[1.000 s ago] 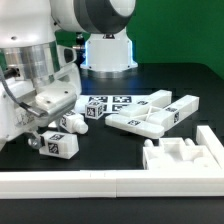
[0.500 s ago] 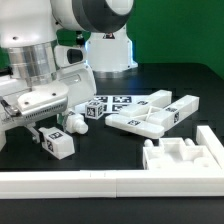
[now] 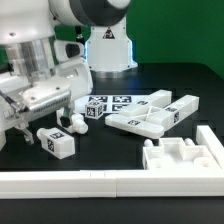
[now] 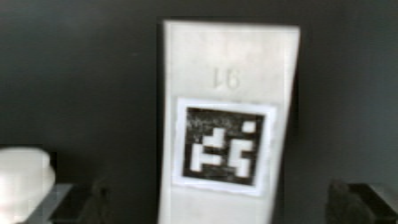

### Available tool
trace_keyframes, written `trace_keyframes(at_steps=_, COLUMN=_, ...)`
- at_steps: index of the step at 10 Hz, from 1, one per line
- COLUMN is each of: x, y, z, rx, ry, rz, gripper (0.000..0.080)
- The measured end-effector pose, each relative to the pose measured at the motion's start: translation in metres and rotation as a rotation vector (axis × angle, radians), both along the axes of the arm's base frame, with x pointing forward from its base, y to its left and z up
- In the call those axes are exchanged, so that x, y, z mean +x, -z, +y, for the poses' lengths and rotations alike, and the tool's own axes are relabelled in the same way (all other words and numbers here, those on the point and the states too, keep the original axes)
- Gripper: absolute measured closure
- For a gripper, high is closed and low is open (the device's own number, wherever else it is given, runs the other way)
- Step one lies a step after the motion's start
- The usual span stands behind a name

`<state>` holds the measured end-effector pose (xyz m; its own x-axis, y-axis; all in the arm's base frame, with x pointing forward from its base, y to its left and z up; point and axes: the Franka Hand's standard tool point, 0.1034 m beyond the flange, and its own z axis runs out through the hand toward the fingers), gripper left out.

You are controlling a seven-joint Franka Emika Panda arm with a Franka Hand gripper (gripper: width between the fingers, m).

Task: Assemble chair

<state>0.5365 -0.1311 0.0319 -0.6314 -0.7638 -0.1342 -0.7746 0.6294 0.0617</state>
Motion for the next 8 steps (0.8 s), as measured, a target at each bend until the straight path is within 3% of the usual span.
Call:
trace_keyframes(at_steps=3, x=0.022, y=-0.015, z=0.01, rx=0.01, ry=-0.376, rz=-0.076, gripper=0.0152)
trace_keyframes(at_steps=6, x=0.019, y=-0.013, z=0.007, rx=-0.003, ry=-0.561, rz=-0.097, gripper=0.0151)
trace_keyframes(at_steps=8, x=0.026, y=-0.021, z=0.017, rx=0.02, ry=-0.935, rz=-0.035, gripper=0.0151)
